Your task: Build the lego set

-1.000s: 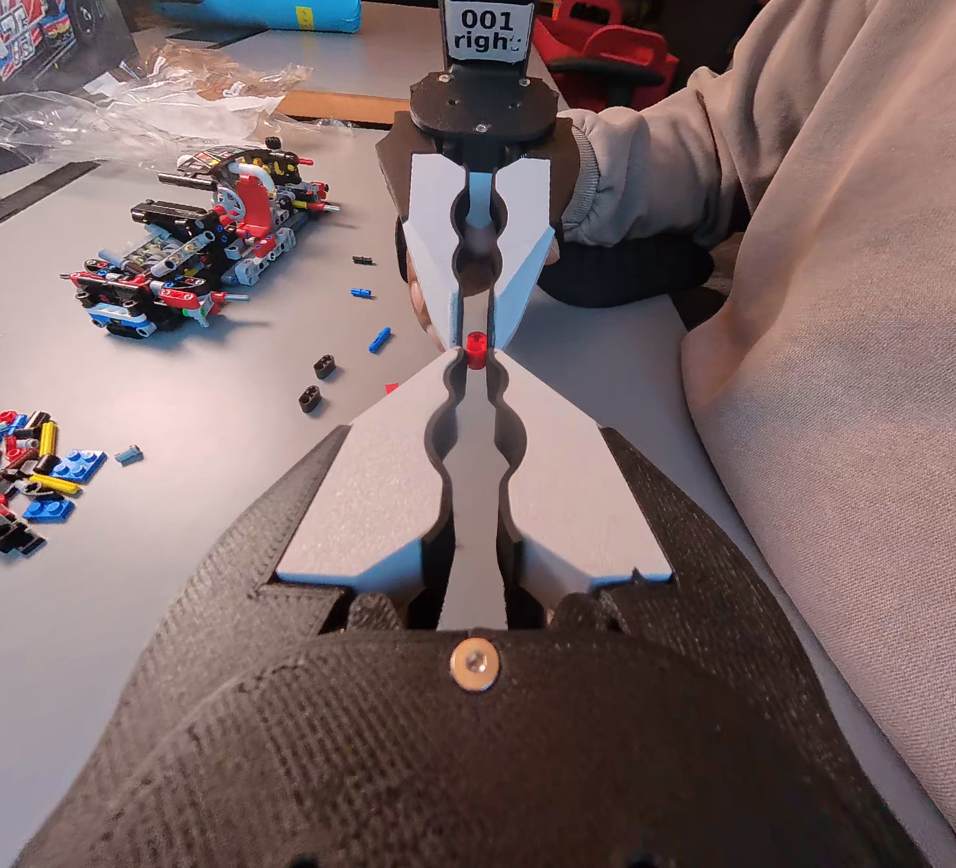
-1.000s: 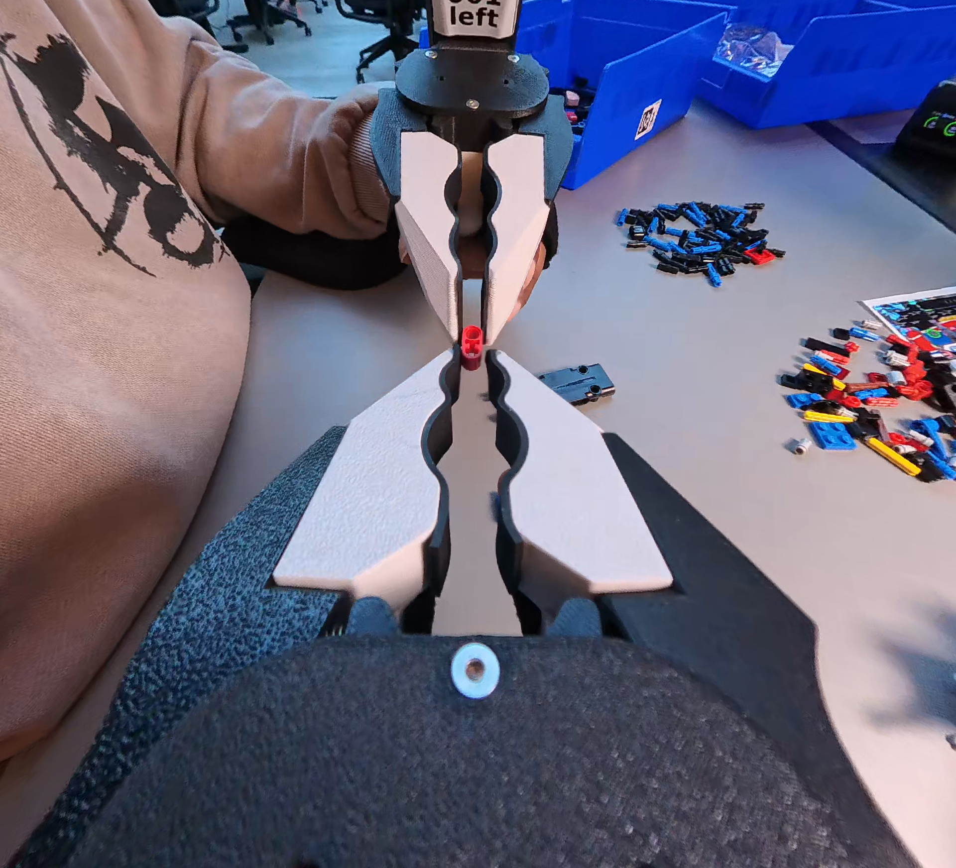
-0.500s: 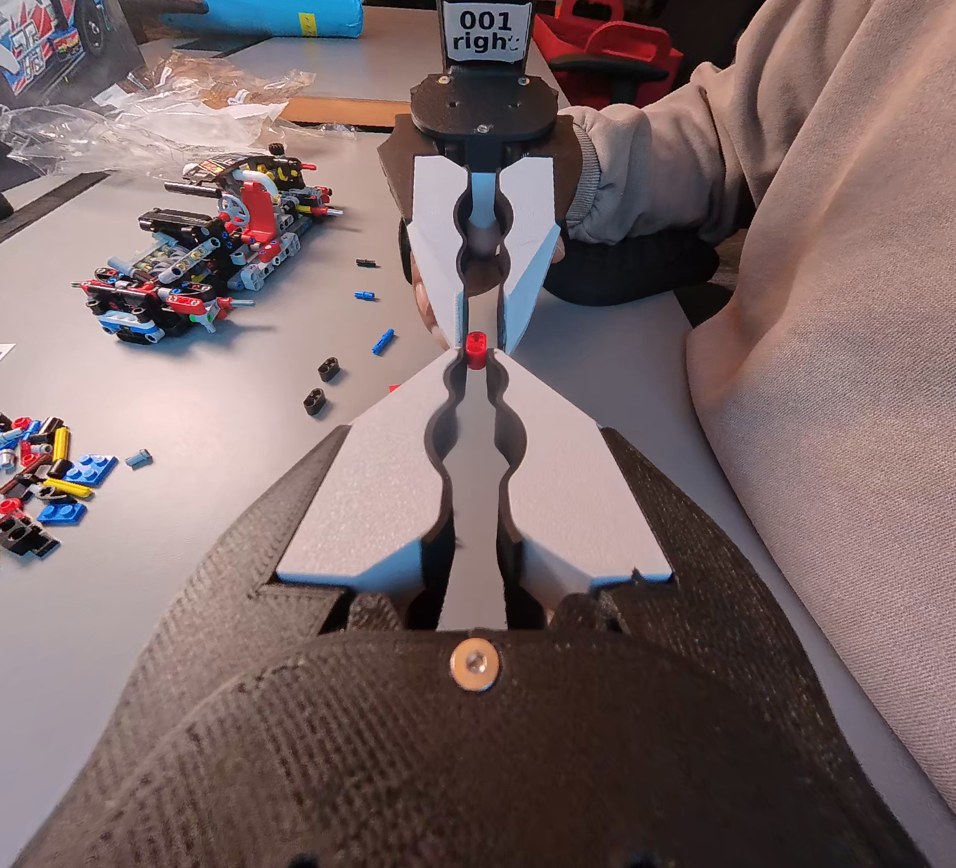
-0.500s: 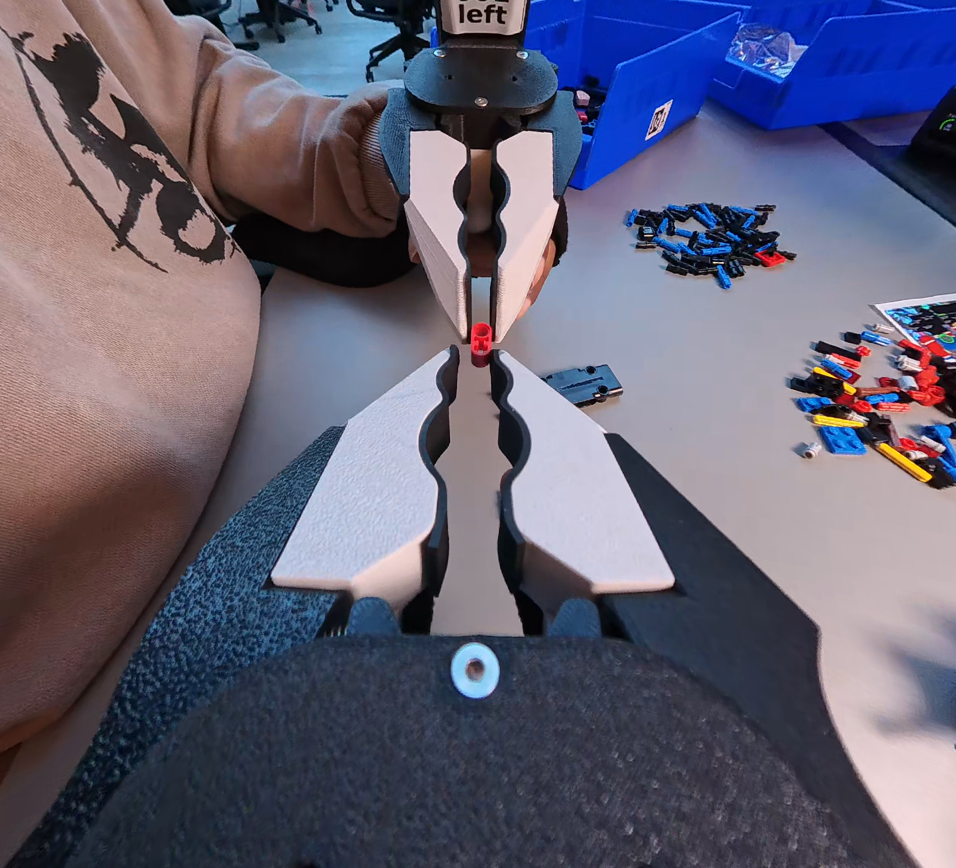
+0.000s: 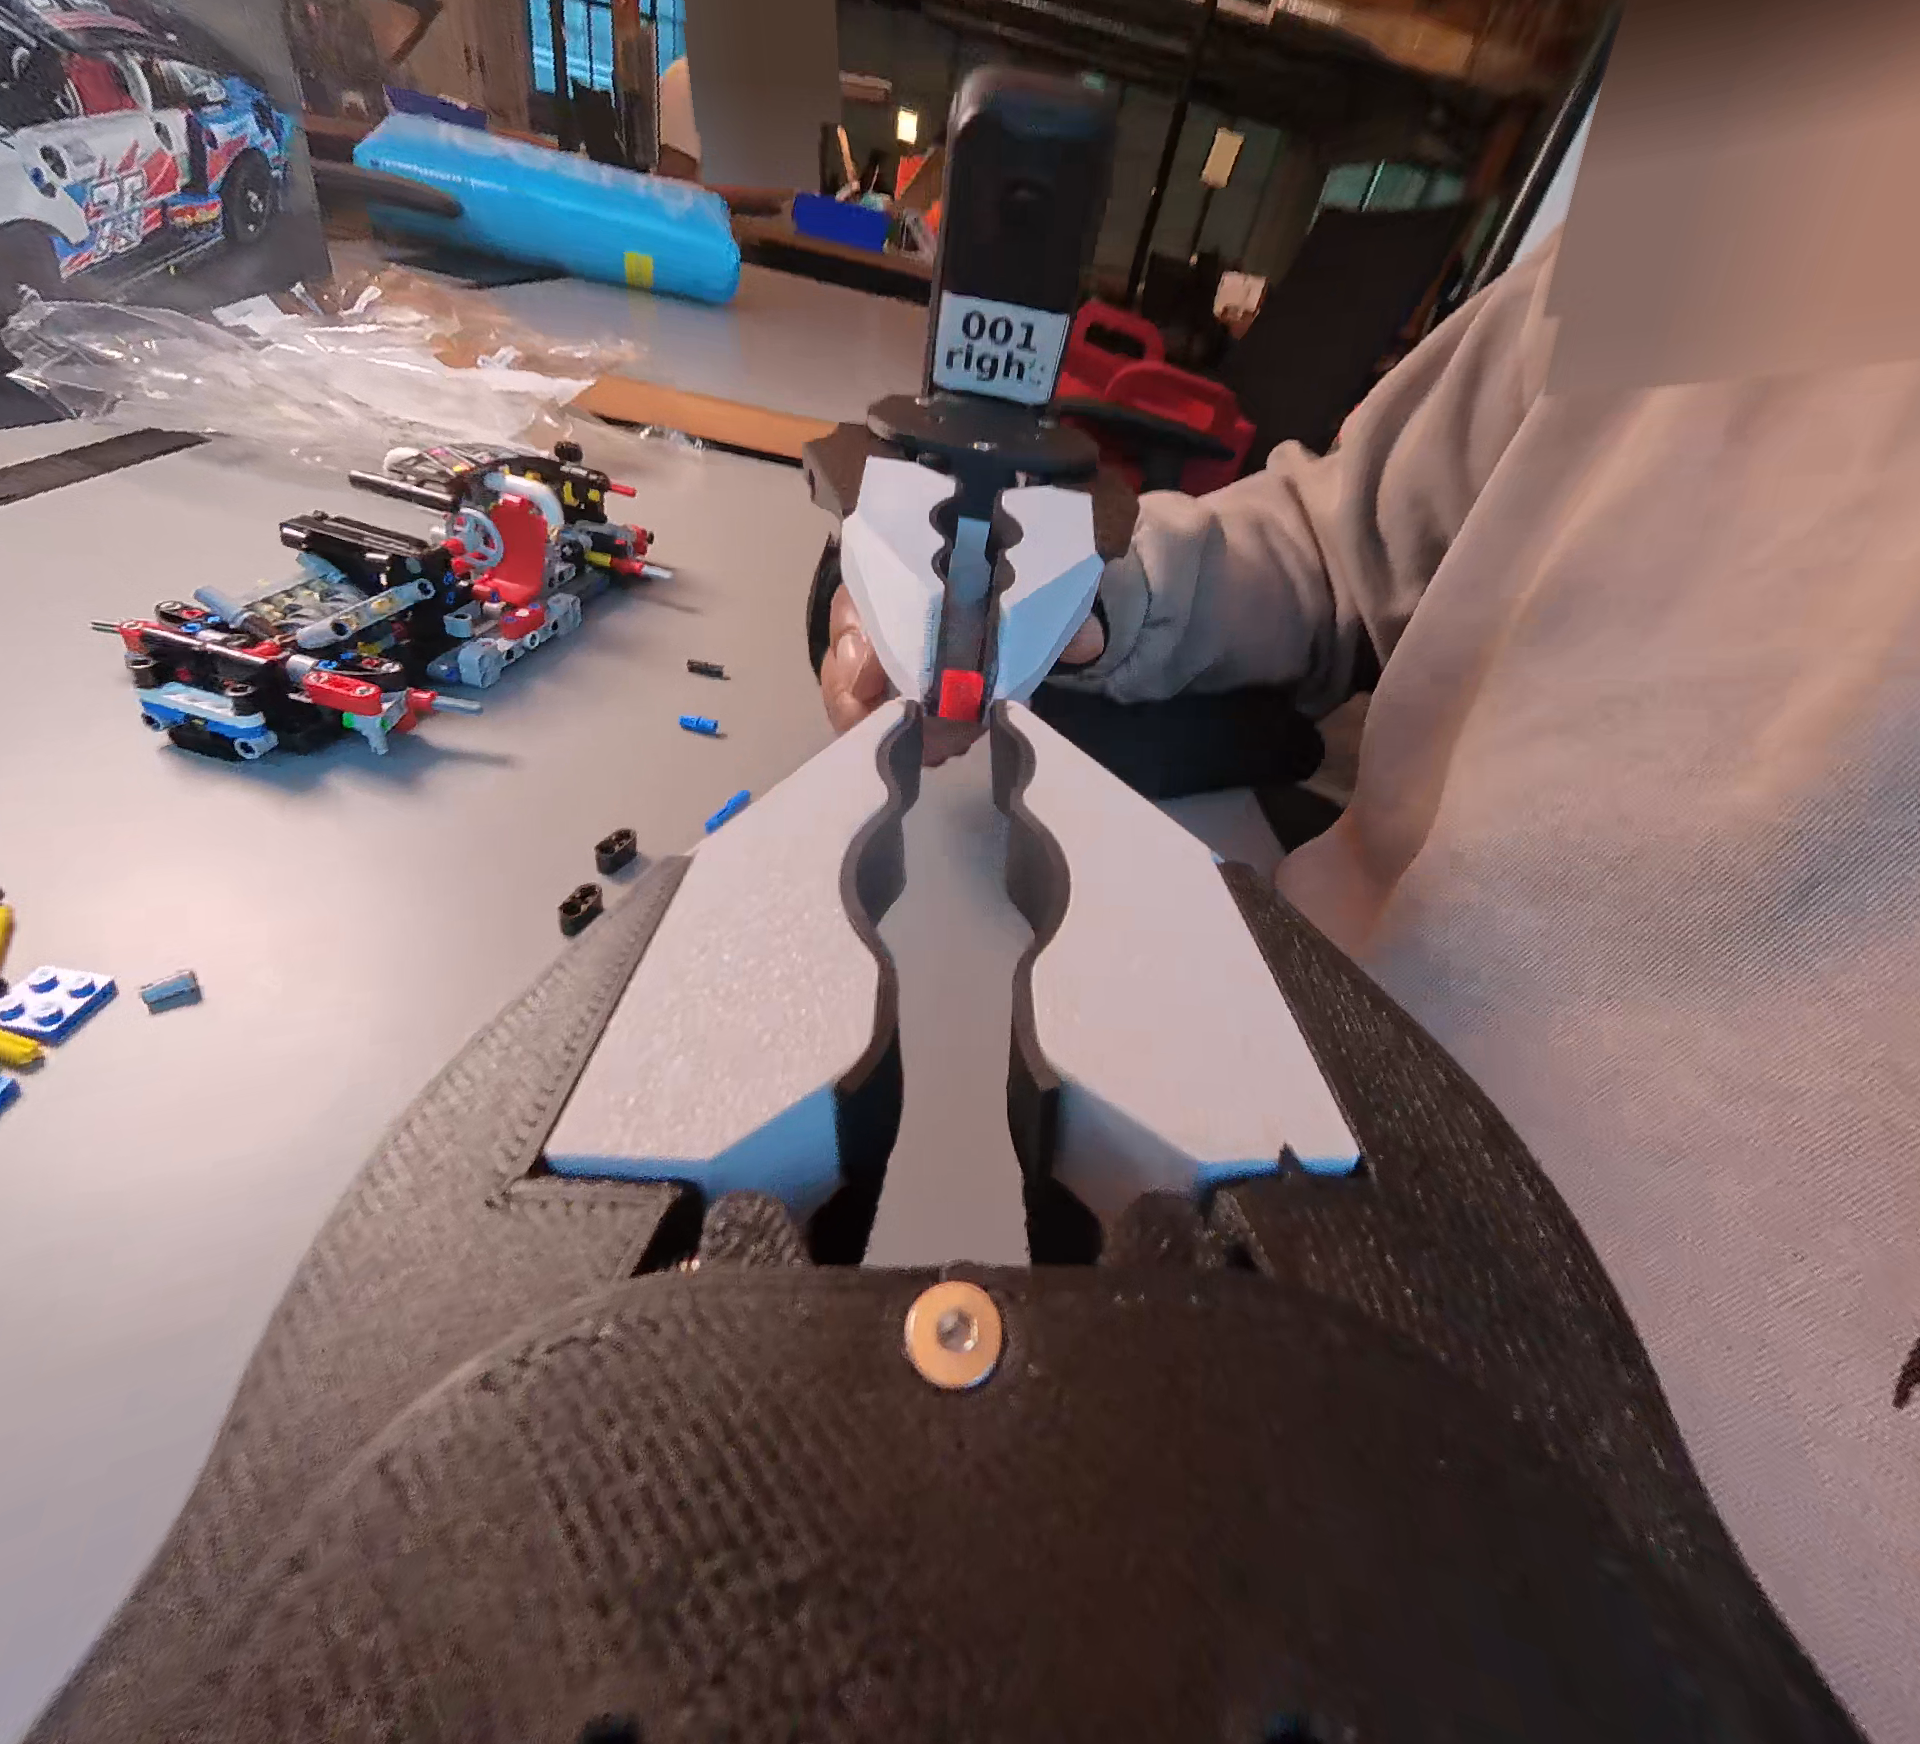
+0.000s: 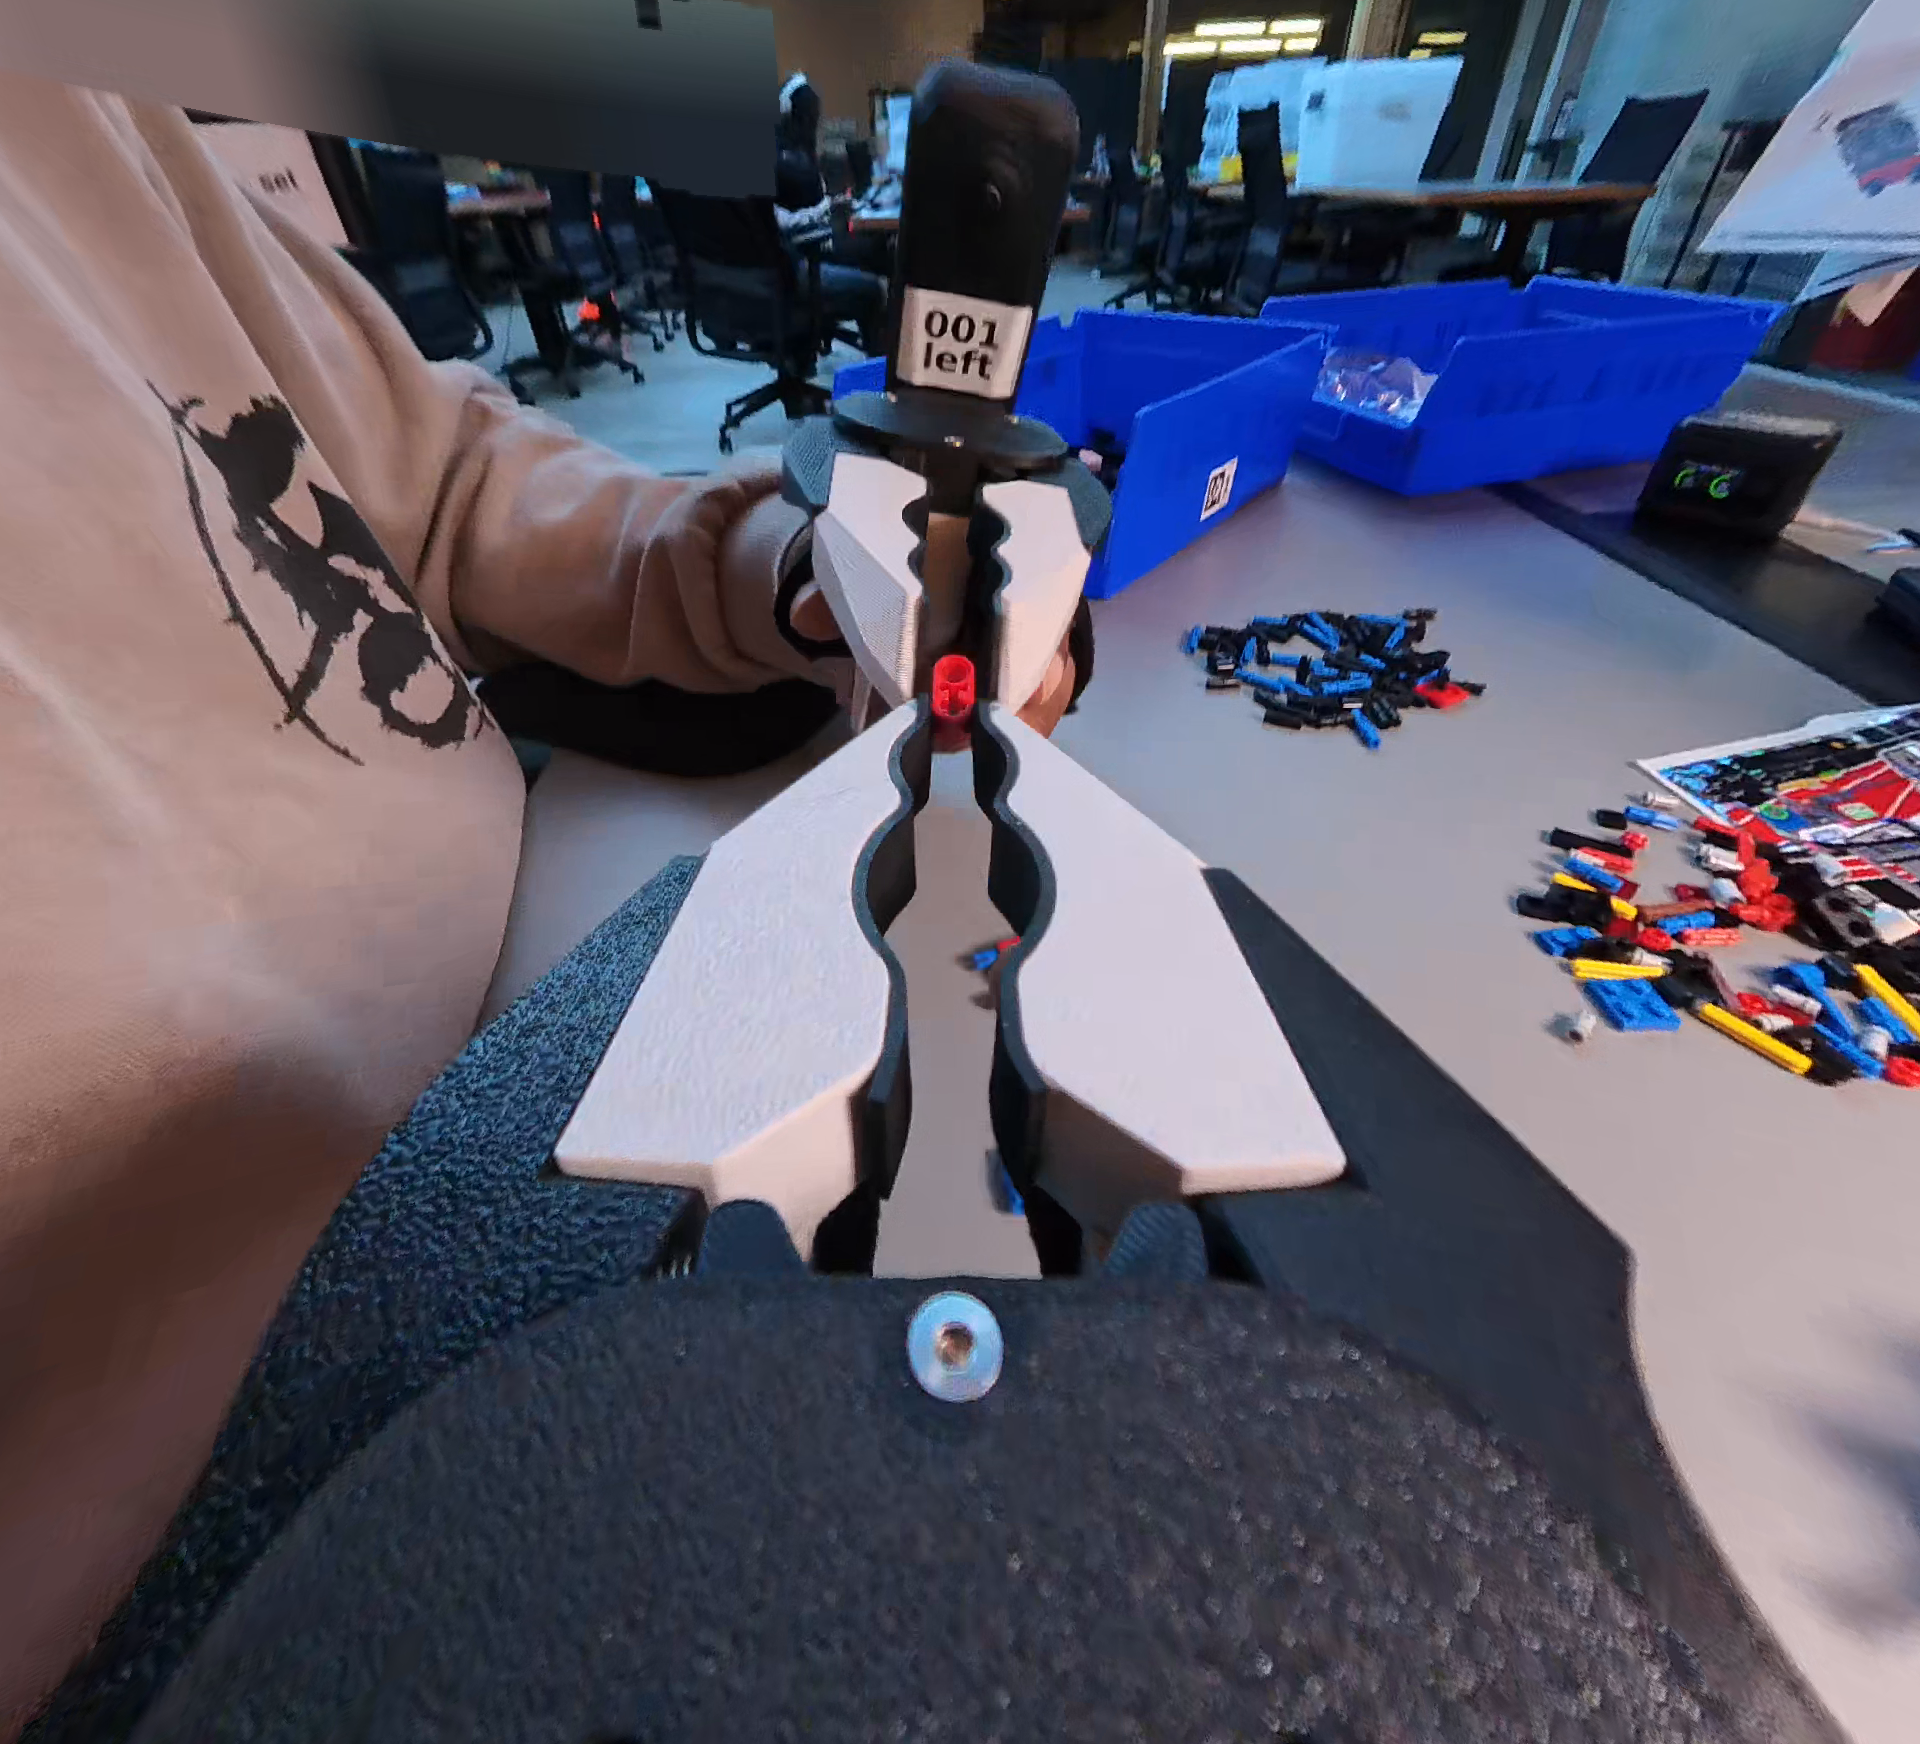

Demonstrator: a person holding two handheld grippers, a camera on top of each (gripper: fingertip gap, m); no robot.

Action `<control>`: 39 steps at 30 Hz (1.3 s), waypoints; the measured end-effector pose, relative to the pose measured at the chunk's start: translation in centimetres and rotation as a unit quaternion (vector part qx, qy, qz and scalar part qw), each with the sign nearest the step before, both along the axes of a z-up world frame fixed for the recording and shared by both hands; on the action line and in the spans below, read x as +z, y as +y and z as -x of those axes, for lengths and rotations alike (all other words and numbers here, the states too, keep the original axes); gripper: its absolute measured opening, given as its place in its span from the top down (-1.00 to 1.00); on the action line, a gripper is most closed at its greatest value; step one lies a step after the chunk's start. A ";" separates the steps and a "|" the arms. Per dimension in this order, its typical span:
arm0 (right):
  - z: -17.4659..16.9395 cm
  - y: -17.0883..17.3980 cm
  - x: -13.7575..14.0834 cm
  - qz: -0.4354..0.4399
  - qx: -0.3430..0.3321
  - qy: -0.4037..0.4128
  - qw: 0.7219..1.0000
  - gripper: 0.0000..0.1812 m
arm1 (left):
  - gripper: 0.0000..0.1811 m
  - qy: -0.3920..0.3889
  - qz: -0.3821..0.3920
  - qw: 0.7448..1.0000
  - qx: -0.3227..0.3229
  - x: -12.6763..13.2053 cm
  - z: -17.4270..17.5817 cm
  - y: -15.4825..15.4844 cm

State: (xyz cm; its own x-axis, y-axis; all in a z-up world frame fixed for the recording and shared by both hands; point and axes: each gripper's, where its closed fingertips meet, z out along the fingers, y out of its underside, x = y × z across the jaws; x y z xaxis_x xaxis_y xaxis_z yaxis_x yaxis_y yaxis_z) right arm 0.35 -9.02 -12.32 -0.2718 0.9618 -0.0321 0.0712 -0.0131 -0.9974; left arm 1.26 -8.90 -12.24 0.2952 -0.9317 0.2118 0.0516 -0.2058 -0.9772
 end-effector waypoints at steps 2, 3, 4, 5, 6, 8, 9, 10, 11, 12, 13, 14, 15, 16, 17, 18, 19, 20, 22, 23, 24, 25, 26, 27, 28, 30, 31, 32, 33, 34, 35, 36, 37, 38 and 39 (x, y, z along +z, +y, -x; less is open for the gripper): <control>0.1 0.0 0.7 0.005 -0.004 0.021 1.000 0.95 | 0.94 -0.030 0.009 1.000 -0.006 0.7 0.1 0.0; 0.1 0.0 1.0 0.009 -0.002 0.026 1.000 0.95 | 0.94 -0.039 0.013 0.999 -0.010 0.9 0.1 -0.1; 0.1 0.0 1.2 0.011 -0.003 0.030 0.999 0.95 | 0.94 -0.047 0.015 0.999 -0.009 1.1 0.1 -0.1; 0.1 0.0 1.3 0.012 -0.004 0.034 0.999 0.95 | 0.94 -0.052 0.016 0.998 -0.009 1.2 0.1 -0.1; 0.1 0.0 1.3 0.013 -0.005 0.035 0.999 0.95 | 0.94 -0.056 0.018 0.998 -0.009 1.3 0.0 -0.1; 0.1 0.1 1.3 0.012 -0.008 0.035 0.999 0.95 | 0.93 -0.065 0.025 0.998 -0.011 1.4 0.0 0.0; 0.1 0.1 1.3 0.014 -0.008 0.037 0.999 0.95 | 0.93 -0.070 0.027 0.997 -0.013 1.4 0.1 0.0; 0.1 0.1 1.4 0.016 -0.009 0.039 0.999 0.95 | 0.94 -0.075 0.030 0.997 -0.013 1.5 0.1 0.0; 0.2 0.1 1.4 0.016 -0.010 0.041 0.999 0.95 | 0.94 -0.080 0.033 0.996 -0.014 1.6 0.1 0.1; 0.2 0.1 1.5 0.016 -0.010 0.042 0.999 0.96 | 0.94 -0.084 0.036 0.996 -0.016 1.6 0.2 0.1; 0.2 0.1 1.4 0.015 -0.010 0.041 0.999 0.96 | 0.94 -0.085 0.039 0.996 -0.017 1.6 0.2 0.1; 0.2 0.2 1.4 0.014 -0.011 0.039 0.999 0.96 | 0.94 -0.085 0.041 0.995 -0.017 1.5 0.2 0.1; 0.2 0.2 1.3 0.013 -0.013 0.039 0.999 0.96 | 0.94 -0.084 0.043 0.995 -0.017 1.5 0.2 0.2; 0.2 0.2 1.3 0.013 -0.014 0.038 0.999 0.96 | 0.94 -0.084 0.046 0.995 -0.018 1.4 0.2 0.2; 0.2 0.3 1.2 0.011 -0.017 0.035 0.999 0.96 | 0.94 -0.084 0.052 0.995 -0.018 1.3 0.2 0.3; 0.3 0.4 1.1 0.004 -0.022 0.032 0.999 0.95 | 0.94 -0.085 0.062 0.994 -0.018 1.2 0.2 0.4; 0.3 0.5 1.0 -0.005 -0.027 0.028 0.999 0.95 | 0.94 -0.087 0.072 0.993 -0.020 1.1 0.3 0.5; 0.3 0.6 0.8 -0.012 -0.033 0.024 0.999 0.95 | 0.94 -0.090 0.080 0.993 -0.020 1.0 0.3 0.6; 0.5 0.9 0.6 -0.016 -0.044 0.017 0.999 0.95 | 0.94 -0.093 0.091 0.991 -0.017 0.9 0.5 0.9; 0.5 0.9 0.6 -0.017 -0.046 0.018 0.999 0.95 | 0.95 -0.094 0.093 0.991 -0.018 0.9 0.5 0.9; 0.5 1.0 0.6 -0.016 -0.049 0.019 0.999 0.95 | 0.94 -0.095 0.094 0.991 -0.016 0.9 0.5 0.9; 0.6 1.0 0.6 -0.015 -0.051 0.017 0.998 0.95 | 0.94 -0.094 0.098 0.991 -0.014 0.8 0.6 1.0; 0.6 1.1 0.4 -0.014 -0.052 0.014 0.998 0.95 | 0.94 -0.093 0.106 0.990 -0.015 0.7 0.6 1.1; 0.7 1.2 0.3 -0.011 -0.052 0.010 0.999 0.95 | 0.94 -0.094 0.118 0.988 -0.016 0.5 0.7 1.2; 0.7 1.3 0.1 -0.008 -0.054 0.004 0.998 0.94 | 0.94 -0.096 0.133 0.986 -0.018 0.3 0.7 1.3; 0.8 1.4 -0.5 -0.017 -0.058 -0.007 0.998 0.94 | 0.95 -0.106 0.167 0.980 -0.027 0.0 0.9 1.5; 0.9 1.4 -0.6 -0.027 -0.062 -0.010 0.998 0.94 | 0.95 -0.112 0.181 0.977 -0.033 -0.2 1.0 1.5; 0.9 1.4 -0.7 -0.034 -0.064 -0.013 0.997 0.94 | 0.95 -0.119 0.195 0.973 -0.038 -0.2 1.1 1.6; 1.0 1.5 -0.8 -0.038 -0.067 -0.015 0.997 0.94 | 0.95 -0.126 0.207 0.969 -0.041 -0.3 1.1 1.6; 1.1 1.6 -0.9 -0.041 -0.072 -0.018 0.996 0.94 | 0.95 -0.130 0.216 0.967 -0.041 -0.4 1.2 1.7; 1.1 1.7 -1.0 -0.047 -0.076 -0.021 0.996 0.94 | 0.95 -0.132 0.222 0.965 -0.041 -0.5 1.2 1.8; 1.1 1.7 -1.1 -0.054 -0.079 -0.022 0.995 0.94 | 0.95 -0.132 0.223 0.965 -0.043 -0.6 1.3 1.8; 1.1 1.7 -1.2 -0.063 -0.080 -0.023 0.995 0.94 | 0.95 -0.129 0.218 0.966 -0.043 -0.6 1.3 1.8; 1.1 1.7 -1.3 -0.072 -0.079 -0.025 0.994 0.94 | 0.95 -0.120 0.209 0.970 -0.040 -0.8 1.2 1.8; 1.0 1.7 -1.4 -0.084 -0.077 -0.030 0.993 0.95 | 0.94 -0.105 0.196 0.974 -0.036 -1.0 1.2 1.7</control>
